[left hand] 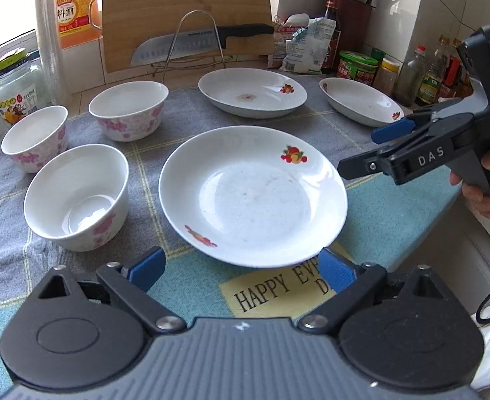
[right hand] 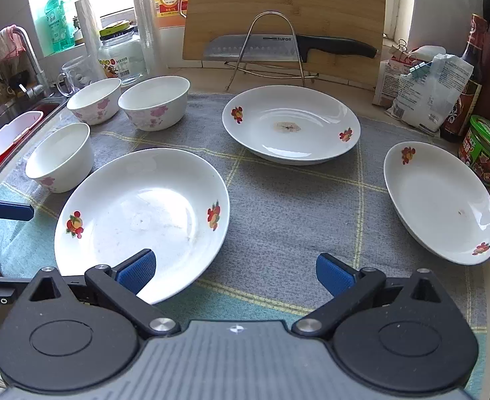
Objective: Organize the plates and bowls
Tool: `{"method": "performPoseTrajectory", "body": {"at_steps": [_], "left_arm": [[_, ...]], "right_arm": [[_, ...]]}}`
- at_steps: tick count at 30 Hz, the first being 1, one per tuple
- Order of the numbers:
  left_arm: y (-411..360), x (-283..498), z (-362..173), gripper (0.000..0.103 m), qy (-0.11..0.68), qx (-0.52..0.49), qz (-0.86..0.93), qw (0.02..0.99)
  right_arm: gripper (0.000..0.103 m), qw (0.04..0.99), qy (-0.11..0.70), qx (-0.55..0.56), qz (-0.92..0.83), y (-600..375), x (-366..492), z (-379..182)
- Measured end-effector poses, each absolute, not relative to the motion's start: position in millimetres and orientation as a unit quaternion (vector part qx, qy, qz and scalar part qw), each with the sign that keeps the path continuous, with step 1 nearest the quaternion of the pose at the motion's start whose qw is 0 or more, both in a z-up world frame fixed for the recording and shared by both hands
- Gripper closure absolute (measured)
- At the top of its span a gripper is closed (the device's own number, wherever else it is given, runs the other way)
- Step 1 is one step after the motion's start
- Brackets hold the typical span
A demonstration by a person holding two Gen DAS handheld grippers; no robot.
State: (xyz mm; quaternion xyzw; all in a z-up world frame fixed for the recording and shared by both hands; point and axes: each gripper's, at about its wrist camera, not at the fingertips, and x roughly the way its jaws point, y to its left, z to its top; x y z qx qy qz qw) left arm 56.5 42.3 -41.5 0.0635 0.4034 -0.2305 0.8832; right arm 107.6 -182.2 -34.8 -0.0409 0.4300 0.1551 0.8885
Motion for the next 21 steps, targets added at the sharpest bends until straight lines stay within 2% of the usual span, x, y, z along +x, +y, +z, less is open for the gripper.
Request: {"method": "performPoseTrajectory", "body": {"at_steps": [15,21], "left_arm": [[50.6,68.6,-82.1,0.004,0.411,0.069,-0.272,0.867],[37.6,66.1,-88.2,0.001,0.391,0.112,-0.271,0.873]], "right_arm": [[0.0,0.88,0.459,-0.017,0.121,-173.4,93.1,-42.6],[0.0,0.866,0.478,0.001,0.148,-175.4,98.3,-53.7]]}}
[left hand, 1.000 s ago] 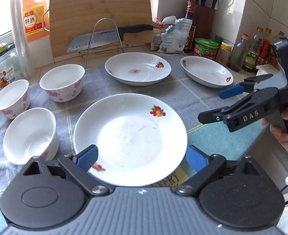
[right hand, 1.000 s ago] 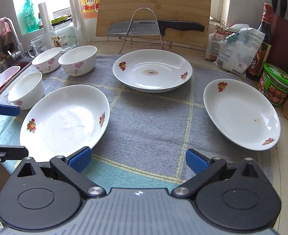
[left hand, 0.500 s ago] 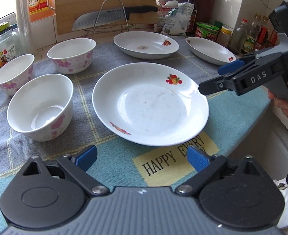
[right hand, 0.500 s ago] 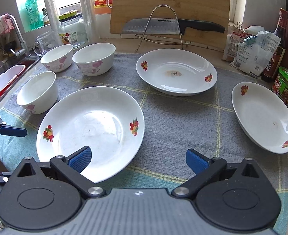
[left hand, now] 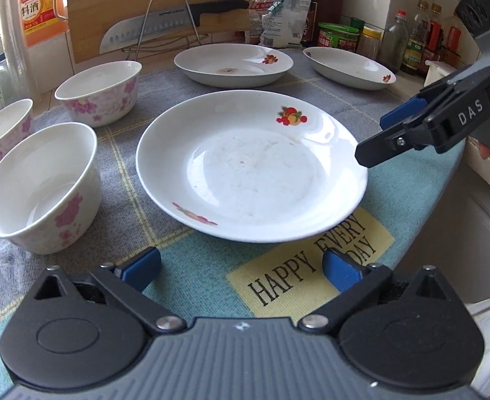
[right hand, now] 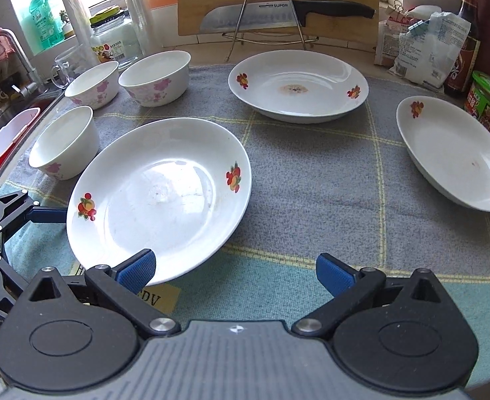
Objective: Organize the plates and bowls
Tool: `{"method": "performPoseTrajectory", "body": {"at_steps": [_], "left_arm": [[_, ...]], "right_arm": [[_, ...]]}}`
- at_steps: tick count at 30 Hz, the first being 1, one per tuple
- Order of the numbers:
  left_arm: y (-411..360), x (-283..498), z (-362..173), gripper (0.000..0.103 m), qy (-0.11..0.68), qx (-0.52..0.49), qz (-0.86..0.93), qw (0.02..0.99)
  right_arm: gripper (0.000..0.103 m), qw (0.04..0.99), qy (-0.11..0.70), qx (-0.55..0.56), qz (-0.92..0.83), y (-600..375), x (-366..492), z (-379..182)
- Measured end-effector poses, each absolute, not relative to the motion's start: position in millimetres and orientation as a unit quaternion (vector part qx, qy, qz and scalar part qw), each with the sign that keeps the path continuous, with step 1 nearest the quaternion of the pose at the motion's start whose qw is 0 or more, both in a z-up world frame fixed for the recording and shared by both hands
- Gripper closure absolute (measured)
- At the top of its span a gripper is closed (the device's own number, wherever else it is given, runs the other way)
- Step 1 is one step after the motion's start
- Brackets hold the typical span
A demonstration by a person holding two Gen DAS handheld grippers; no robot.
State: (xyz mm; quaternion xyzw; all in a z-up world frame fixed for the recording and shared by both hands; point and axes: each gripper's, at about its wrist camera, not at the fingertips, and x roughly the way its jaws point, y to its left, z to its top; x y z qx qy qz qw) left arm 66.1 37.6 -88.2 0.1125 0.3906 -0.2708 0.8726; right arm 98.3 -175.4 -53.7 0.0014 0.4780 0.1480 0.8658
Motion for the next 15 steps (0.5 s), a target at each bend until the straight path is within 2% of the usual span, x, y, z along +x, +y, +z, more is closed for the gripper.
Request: {"method": "performPoseTrajectory", "body": {"at_steps": [15], "left_arm": [[28.2,75.5,-92.3,0.0,0.368,0.113,-0.258,0.886]], "right_arm": [[0.0,0.834,0.503,-0.032,0.224,-160.9,141.5,-73.4]]}}
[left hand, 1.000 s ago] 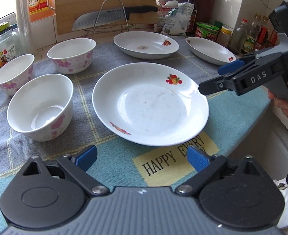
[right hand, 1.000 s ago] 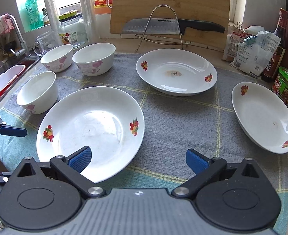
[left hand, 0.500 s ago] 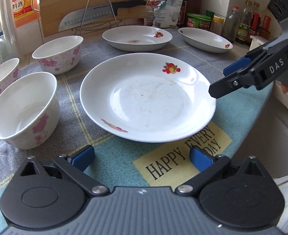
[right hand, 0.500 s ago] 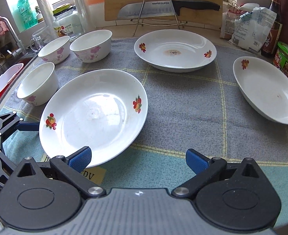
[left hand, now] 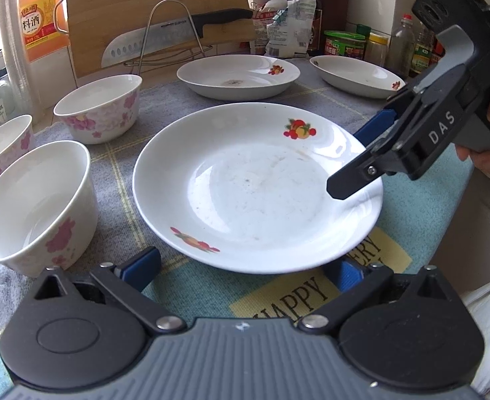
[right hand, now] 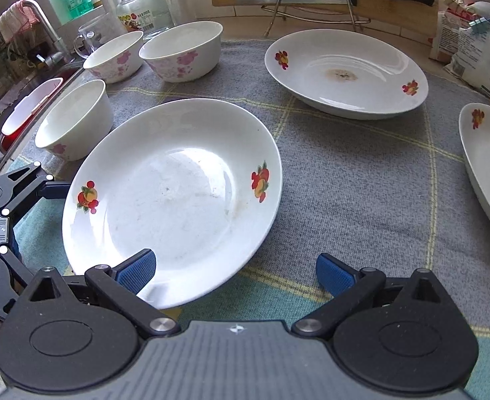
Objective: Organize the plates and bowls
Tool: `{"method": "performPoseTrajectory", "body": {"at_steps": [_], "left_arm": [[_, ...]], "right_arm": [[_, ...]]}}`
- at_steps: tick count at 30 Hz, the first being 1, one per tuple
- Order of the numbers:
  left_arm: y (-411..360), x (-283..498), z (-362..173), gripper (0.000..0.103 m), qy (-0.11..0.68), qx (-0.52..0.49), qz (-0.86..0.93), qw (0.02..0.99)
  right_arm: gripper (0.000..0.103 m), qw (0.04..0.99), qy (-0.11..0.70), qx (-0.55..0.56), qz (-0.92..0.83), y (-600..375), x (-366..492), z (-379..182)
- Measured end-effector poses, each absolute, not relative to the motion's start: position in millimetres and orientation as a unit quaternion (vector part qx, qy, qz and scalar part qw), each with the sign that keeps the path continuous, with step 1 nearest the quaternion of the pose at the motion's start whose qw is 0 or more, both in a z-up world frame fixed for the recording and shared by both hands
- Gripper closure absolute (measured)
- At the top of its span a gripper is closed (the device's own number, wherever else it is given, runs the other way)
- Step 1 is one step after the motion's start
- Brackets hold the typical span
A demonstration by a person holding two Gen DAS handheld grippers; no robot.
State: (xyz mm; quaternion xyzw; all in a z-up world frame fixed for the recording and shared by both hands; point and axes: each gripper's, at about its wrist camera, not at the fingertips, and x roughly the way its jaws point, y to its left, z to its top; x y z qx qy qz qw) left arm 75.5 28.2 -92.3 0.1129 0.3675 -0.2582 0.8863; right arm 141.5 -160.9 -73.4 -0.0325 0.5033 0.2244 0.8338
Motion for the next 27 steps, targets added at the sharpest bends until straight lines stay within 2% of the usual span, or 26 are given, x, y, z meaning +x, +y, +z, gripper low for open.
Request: {"method": "performPoseTrajectory", "body": {"at_steps": [27], "left_arm": [[29.0,72.7,-93.2,0.0,0.354,0.116,-0.271,0.887]], "right_arm": [[0.0,0.806,0.498,-0.108,0.3,-125.5,200.9,-75.0]]}}
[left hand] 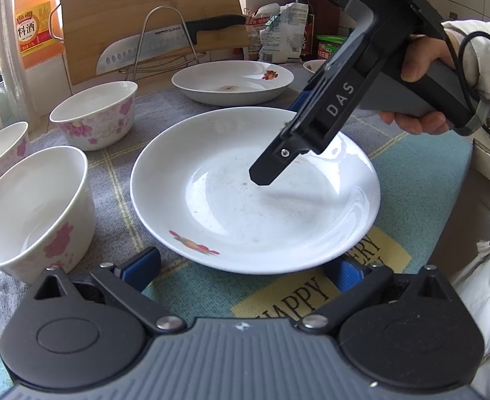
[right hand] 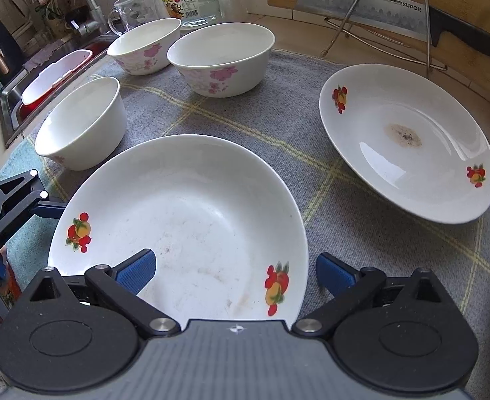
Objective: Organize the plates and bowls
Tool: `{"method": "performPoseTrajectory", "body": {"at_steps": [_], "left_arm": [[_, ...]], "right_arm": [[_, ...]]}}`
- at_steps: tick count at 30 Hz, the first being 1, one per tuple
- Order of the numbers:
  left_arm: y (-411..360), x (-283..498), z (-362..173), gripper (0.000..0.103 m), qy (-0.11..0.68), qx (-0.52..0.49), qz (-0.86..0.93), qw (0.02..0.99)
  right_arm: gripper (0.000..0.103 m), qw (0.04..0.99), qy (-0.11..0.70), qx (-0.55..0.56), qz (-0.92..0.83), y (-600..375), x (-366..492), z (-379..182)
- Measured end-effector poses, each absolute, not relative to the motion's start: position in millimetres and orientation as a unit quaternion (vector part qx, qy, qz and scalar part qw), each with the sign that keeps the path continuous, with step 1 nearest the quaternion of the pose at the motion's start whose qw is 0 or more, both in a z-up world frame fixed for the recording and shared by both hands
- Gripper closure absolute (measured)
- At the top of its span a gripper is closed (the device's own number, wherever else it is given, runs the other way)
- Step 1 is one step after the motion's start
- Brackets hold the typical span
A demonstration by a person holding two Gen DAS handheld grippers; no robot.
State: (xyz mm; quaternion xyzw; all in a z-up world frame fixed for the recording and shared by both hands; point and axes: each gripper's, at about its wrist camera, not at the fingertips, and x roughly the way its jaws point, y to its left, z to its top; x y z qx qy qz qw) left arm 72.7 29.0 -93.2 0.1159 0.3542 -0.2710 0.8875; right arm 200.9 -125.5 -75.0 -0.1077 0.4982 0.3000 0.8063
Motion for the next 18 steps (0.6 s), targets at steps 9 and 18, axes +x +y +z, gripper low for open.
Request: {"method": "performPoseTrajectory", "body": {"at_steps": [9,18], "left_arm": [[29.5,77.6,-91.4,0.001,0.361,0.124,-0.285,0.879],[27.4,78.3,-90.7,0.001,0.361,0.135,-0.289,0.876]], "right_arm": [[0.0,0.796,0.499,-0.14,0.313,-115.0,203.2,-75.8],[0.0,0.776,0.521,-0.102,0.341,-115.5,212.7,-71.9]]}}
